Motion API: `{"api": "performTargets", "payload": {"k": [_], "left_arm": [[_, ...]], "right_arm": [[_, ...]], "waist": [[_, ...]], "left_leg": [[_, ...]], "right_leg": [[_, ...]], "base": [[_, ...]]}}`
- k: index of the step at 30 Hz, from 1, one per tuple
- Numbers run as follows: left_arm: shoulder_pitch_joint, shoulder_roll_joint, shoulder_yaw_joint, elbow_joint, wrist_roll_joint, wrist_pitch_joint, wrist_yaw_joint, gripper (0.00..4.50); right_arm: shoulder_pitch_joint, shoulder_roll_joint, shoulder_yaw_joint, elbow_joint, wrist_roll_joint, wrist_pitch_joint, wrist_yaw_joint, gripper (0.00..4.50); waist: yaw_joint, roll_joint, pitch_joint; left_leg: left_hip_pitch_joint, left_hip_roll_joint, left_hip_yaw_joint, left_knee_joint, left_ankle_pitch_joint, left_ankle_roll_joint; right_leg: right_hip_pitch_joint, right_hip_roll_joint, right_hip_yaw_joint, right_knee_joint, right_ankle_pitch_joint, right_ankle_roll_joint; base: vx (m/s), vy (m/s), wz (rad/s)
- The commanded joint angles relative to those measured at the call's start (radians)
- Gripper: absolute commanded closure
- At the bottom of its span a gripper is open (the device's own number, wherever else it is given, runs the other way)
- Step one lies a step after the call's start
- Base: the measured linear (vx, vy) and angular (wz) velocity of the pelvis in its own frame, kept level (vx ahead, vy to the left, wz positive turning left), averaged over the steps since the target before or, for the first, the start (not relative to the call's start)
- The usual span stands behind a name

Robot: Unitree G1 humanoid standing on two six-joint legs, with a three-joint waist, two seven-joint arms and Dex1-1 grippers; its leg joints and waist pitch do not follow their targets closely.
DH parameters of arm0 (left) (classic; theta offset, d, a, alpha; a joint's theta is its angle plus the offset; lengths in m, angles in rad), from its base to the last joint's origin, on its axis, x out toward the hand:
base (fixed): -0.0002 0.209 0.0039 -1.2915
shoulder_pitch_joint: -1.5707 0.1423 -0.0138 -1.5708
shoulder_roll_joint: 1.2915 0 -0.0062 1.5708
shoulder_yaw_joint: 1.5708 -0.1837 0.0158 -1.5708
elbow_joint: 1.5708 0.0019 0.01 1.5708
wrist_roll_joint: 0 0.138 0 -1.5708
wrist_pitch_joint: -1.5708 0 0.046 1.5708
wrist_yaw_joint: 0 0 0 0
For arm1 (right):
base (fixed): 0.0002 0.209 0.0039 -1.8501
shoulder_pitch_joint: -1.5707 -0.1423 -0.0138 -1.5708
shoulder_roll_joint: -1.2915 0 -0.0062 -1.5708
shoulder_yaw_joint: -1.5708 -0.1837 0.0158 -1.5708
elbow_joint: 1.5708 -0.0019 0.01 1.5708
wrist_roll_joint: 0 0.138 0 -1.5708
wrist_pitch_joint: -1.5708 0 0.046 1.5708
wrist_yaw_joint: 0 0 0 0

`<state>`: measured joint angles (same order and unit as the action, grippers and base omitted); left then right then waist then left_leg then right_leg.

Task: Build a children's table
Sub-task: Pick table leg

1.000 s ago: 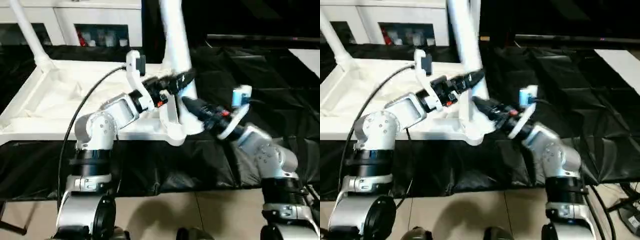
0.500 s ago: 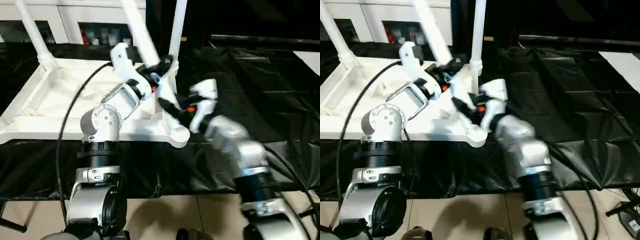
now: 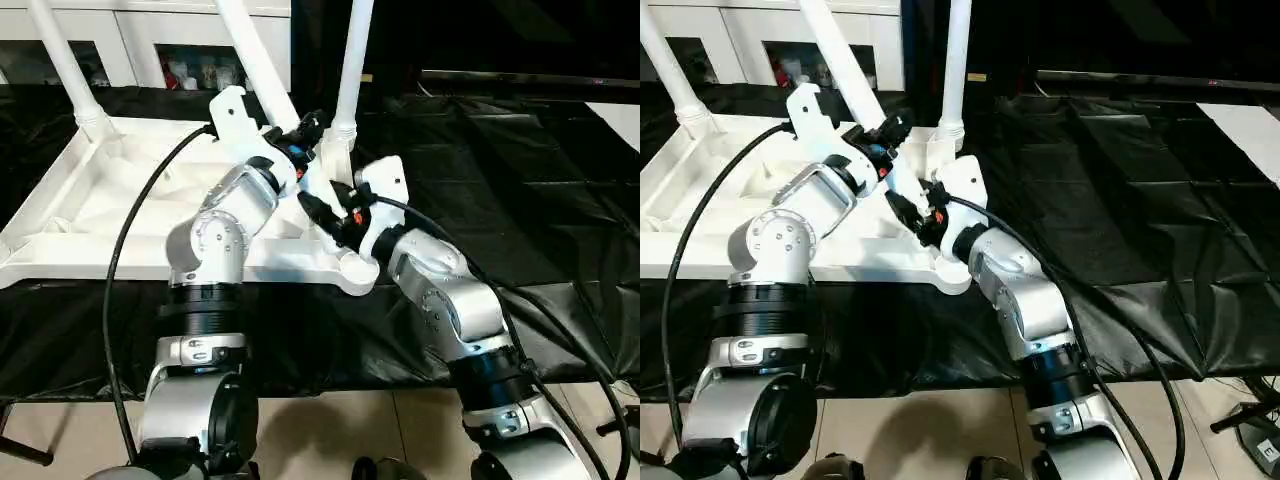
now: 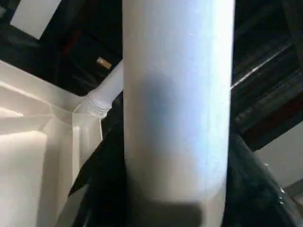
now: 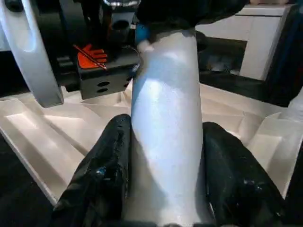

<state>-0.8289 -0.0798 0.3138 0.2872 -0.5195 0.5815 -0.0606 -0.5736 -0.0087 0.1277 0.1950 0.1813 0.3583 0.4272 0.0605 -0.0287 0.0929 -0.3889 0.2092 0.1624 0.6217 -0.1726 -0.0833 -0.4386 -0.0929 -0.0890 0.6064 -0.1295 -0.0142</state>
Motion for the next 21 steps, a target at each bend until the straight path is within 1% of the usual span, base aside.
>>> {"api": "performTargets", "payload": {"k": [1,2,3,4,5,6,7,8,9,10,11,13,14,15,16,17,18,19,20,21], "left_arm": [[-0.018,-0.001,-0.032,-0.012,0.009,-0.016,-0.028,2.50],[-0.018,0.004,-0.041,-0.014,0.009,-0.020,-0.048,2.55],[-0.017,0.012,-0.054,-0.018,0.011,-0.026,-0.073,2.55],[-0.017,0.014,-0.059,-0.019,0.012,-0.028,-0.079,2.61],[-0.016,0.021,-0.068,-0.021,0.013,-0.030,-0.097,2.61],[-0.013,0.038,-0.086,-0.027,0.015,-0.027,-0.133,2.61],[-0.012,0.042,-0.090,-0.030,0.016,-0.026,-0.141,2.61],[-0.012,0.045,-0.093,-0.031,0.017,-0.026,-0.145,2.61],[-0.010,0.052,-0.098,-0.035,0.013,-0.019,-0.165,2.61],[-0.008,0.061,-0.105,-0.038,0.009,-0.014,-0.185,2.61],[-0.007,0.065,-0.108,-0.039,0.007,-0.012,-0.196,2.61],[-0.001,0.083,-0.128,-0.047,-0.004,-0.001,-0.250,2.61],[0.003,0.090,-0.136,-0.052,-0.010,0.006,-0.273,2.61],[0.009,0.102,-0.148,-0.059,-0.019,0.018,-0.312,2.61],[0.011,0.104,-0.151,-0.061,-0.020,0.020,-0.320,2.61],[0.016,0.110,-0.160,-0.068,-0.034,0.035,-0.350,2.61],[0.019,0.118,-0.169,-0.073,-0.048,0.049,-0.381,2.61],[0.021,0.124,-0.175,-0.076,-0.056,0.055,-0.400,2.61],[0.021,0.124,-0.175,-0.076,-0.056,0.055,-0.400,2.61],[0.021,0.126,-0.174,-0.079,-0.074,0.070,-0.421,2.61]], "right_arm": [[-0.019,-0.005,0.000,-0.030,-0.002,-0.001,0.013,2.28],[-0.019,-0.006,-0.004,-0.029,0.007,0.009,0.021,2.07],[-0.025,-0.014,-0.027,-0.027,0.045,0.038,0.049,2.07],[-0.027,-0.017,-0.035,-0.026,0.058,0.048,0.058,1.90],[-0.035,-0.028,-0.054,-0.019,0.083,0.065,0.078,1.82],[-0.057,-0.068,-0.086,0.003,0.118,0.094,0.121,1.74],[-0.062,-0.080,-0.094,0.007,0.128,0.102,0.133,1.74],[-0.065,-0.086,-0.098,0.009,0.133,0.107,0.141,1.59],[-0.074,-0.121,-0.114,0.016,0.156,0.129,0.183,1.46],[-0.083,-0.161,-0.131,0.023,0.183,0.155,0.234,1.46],[-0.087,-0.182,-0.140,0.027,0.197,0.169,0.261,1.36],[-0.095,-0.254,-0.162,0.033,0.258,0.242,0.368,1.30],[-0.094,-0.281,-0.162,0.032,0.273,0.254,0.414,1.29],[-0.099,-0.320,-0.163,0.039,0.299,0.296,0.477,1.29],[-0.099,-0.328,-0.163,0.040,0.305,0.306,0.490,1.29],[-0.101,-0.349,-0.157,0.045,0.325,0.333,0.538,1.29],[-0.103,-0.365,-0.147,0.050,0.339,0.354,0.574,1.29],[-0.104,-0.376,-0.135,0.053,0.344,0.361,0.603,1.29],[-0.104,-0.376,-0.135,0.053,0.344,0.361,0.603,1.29],[-0.104,-0.388,-0.121,0.056,0.345,0.366,0.631,1.29]], "waist": [[0.001,-0.001,-0.103],[0.001,0.001,-0.103],[0.001,0.001,-0.103],[0.002,0.001,-0.103],[0.001,0.002,-0.102],[0.003,0.003,-0.102],[0.005,0.002,-0.104],[0.005,0.002,-0.104],[0.005,-0.002,-0.103],[0.006,-0.002,-0.104],[0.008,-0.002,-0.104],[0.011,-0.006,-0.106],[0.012,-0.006,-0.106],[0.013,-0.009,-0.106],[0.015,-0.006,-0.106],[0.013,-0.009,-0.105],[0.015,-0.010,-0.106],[0.012,-0.010,-0.106],[0.012,-0.010,-0.106],[0.011,-0.011,-0.105]], "left_leg": [[0.008,0.000,0.007,-0.073,-0.202,0.013],[0.008,0.000,0.007,-0.074,-0.203,0.014],[0.010,0.001,0.007,-0.074,-0.207,0.014],[0.011,0.001,0.007,-0.074,-0.214,0.019],[0.011,0.001,0.006,-0.075,-0.217,0.021],[0.014,0.003,0.007,-0.074,-0.221,0.022],[0.014,0.003,0.006,-0.074,-0.214,0.024],[0.013,0.003,0.007,-0.074,-0.210,0.025],[0.012,0.003,0.008,-0.073,-0.205,0.026],[0.013,0.003,0.008,-0.072,-0.200,0.027],[0.011,0.003,0.009,-0.071,-0.192,0.031],[0.008,0.002,0.011,-0.068,-0.168,0.047],[0.008,0.002,0.011,-0.067,-0.165,0.050],[0.008,0.001,0.011,-0.065,-0.157,0.053],[0.008,0.003,0.011,-0.065,-0.152,0.054],[0.006,0.002,0.012,-0.065,-0.155,0.054],[0.005,0.001,0.012,-0.063,-0.153,0.054],[0.005,0.001,0.012,-0.063,-0.156,0.056],[0.005,0.001,0.012,-0.063,-0.156,0.056],[0.007,0.002,0.012,-0.061,-0.167,0.052]], "right_leg": [[0.073,-0.032,0.035,-0.076,-0.325,-0.098],[0.073,-0.032,0.035,-0.076,-0.325,-0.101],[0.072,-0.032,0.035,-0.077,-0.327,-0.103],[0.074,-0.032,0.034,-0.076,-0.331,-0.104],[0.073,-0.031,0.034,-0.076,-0.330,-0.106],[0.072,-0.032,0.035,-0.076,-0.328,-0.110],[0.075,-0.031,0.034,-0.074,-0.315,-0.115],[0.075,-0.031,0.035,-0.072,-0.303,-0.121],[0.077,-0.031,0.035,-0.072,-0.295,-0.128],[0.077,-0.033,0.036,-0.071,-0.292,-0.132],[0.080,-0.034,0.036,-0.070,-0.286,-0.138],[0.084,-0.033,0.037,-0.067,-0.262,-0.151],[0.084,-0.033,0.037,-0.068,-0.263,-0.153],[0.086,-0.033,0.036,-0.068,-0.265,-0.156],[0.084,-0.036,0.036,-0.068,-0.270,-0.163],[0.085,-0.035,0.036,-0.069,-0.276,-0.163],[0.088,-0.035,0.034,-0.068,-0.286,-0.166],[0.085,-0.036,0.034,-0.069,-0.298,-0.167],[0.085,-0.036,0.034,-0.069,-0.298,-0.167],[0.082,-0.036,0.032,-0.072,-0.330,-0.161]], "base": [[0.000,0.000,0.00],[0.000,0.000,0.00],[0.000,0.000,0.00],[0.000,0.000,0.00],[0.000,0.000,0.00],[0.000,0.000,0.00],[0.000,0.000,0.00],[0.000,0.000,0.00],[0.000,0.000,0.00],[0.000,0.000,0.00],[0.000,0.000,0.00],[0.000,0.000,0.00],[0.000,0.000,0.00],[0.000,0.000,0.00],[0.000,0.000,0.00],[0.000,0.000,0.00],[0.000,0.000,0.00],[0.000,0.000,0.00],[0.000,0.000,0.00],[0.000,0.000,0.00]]}}
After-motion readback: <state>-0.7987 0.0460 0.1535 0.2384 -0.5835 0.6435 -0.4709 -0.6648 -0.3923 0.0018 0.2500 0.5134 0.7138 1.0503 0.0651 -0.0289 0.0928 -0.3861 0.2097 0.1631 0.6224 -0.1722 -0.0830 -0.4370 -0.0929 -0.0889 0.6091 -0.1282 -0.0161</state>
